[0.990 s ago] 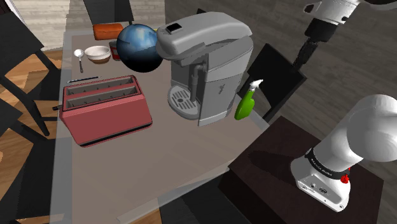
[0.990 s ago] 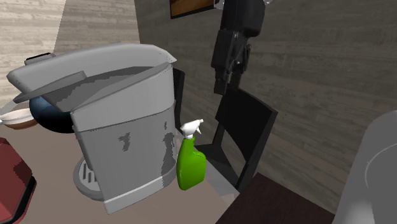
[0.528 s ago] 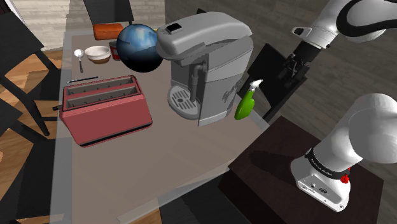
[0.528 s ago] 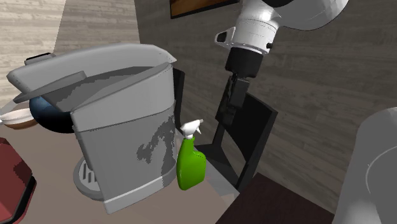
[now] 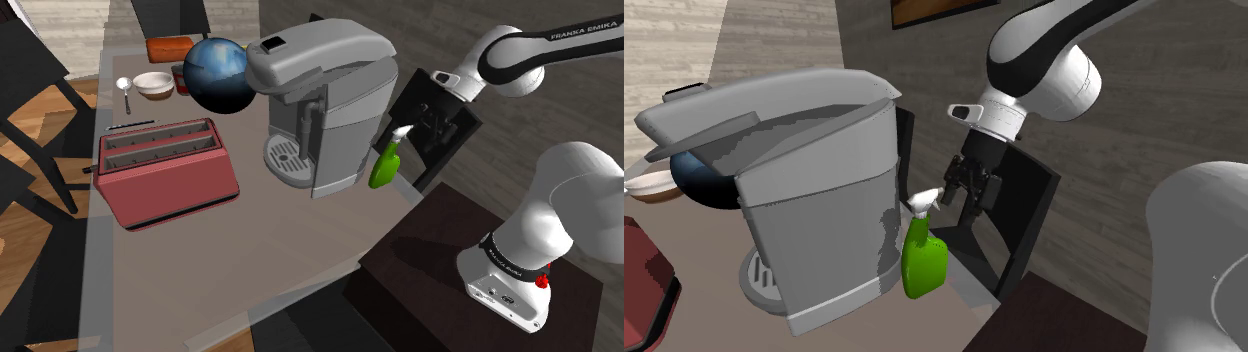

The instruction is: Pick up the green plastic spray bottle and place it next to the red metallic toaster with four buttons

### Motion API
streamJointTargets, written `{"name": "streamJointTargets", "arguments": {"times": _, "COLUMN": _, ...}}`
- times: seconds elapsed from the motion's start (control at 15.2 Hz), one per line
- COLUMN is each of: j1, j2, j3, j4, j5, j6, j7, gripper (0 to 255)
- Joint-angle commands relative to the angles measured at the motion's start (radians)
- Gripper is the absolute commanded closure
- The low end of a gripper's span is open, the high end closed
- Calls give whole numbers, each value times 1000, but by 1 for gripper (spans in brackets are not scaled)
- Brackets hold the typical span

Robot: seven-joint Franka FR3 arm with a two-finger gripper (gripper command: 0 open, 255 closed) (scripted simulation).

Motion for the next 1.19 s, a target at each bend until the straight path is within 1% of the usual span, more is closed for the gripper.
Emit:
{"name": "streamJointTargets", "arguments": {"times": 0.0, "j1": 143, "j2": 46, "j3": -146, "j4": 29, "j5": 18, "j6": 60, "j7": -161, "gripper": 0}}
{"name": "streamJointTargets", "arguments": {"times": 0.07, "j1": 230, "j2": 63, "j3": -226, "j4": 50, "j5": 30, "j6": 83, "j7": -232, "gripper": 0}}
{"name": "streamJointTargets", "arguments": {"times": 0.13, "j1": 273, "j2": 66, "j3": -267, "j4": 61, "j5": 30, "j6": 92, "j7": -262, "gripper": 0}}
{"name": "streamJointTargets", "arguments": {"times": 0.59, "j1": 409, "j2": 107, "j3": -386, "j4": 28, "j5": 46, "j6": 213, "j7": -276, "gripper": 0}}
{"name": "streamJointTargets", "arguments": {"times": 0.66, "j1": 423, "j2": 110, "j3": -397, "j4": 26, "j5": 48, "j6": 223, "j7": -278, "gripper": 0}}
{"name": "streamJointTargets", "arguments": {"times": 1.12, "j1": 422, "j2": 109, "j3": -397, "j4": 26, "j5": 47, "j6": 223, "j7": -278, "gripper": 0}}
